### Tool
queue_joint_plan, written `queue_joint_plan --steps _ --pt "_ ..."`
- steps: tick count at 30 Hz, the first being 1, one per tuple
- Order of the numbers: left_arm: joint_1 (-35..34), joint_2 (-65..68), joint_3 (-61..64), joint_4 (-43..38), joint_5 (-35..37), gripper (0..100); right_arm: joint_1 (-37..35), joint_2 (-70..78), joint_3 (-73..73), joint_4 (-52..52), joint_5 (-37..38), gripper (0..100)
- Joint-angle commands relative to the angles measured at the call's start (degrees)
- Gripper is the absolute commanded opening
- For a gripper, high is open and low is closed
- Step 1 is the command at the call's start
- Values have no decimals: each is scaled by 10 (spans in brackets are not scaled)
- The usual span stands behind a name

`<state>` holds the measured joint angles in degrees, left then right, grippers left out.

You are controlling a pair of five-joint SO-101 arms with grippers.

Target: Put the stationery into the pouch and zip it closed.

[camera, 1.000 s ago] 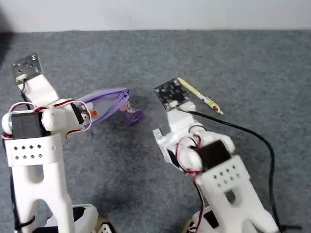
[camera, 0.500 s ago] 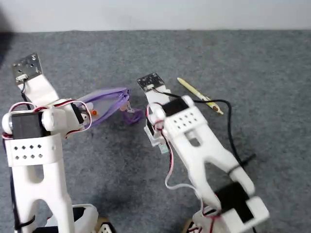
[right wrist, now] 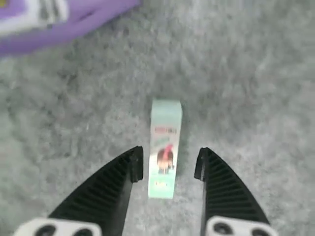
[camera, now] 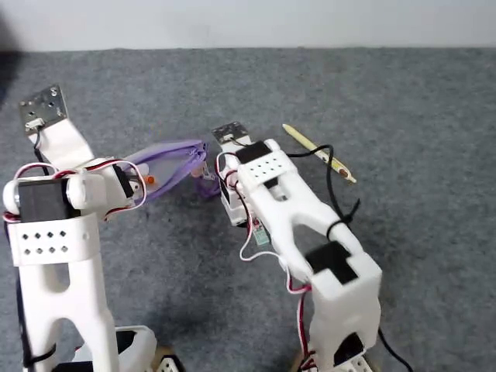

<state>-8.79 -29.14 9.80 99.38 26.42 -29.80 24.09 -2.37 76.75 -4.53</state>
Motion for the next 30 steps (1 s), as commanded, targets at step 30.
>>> queue_joint_plan --steps 30 --pt "4 1 -2 2 4 12 -21 -363 -109 181 -40 8"
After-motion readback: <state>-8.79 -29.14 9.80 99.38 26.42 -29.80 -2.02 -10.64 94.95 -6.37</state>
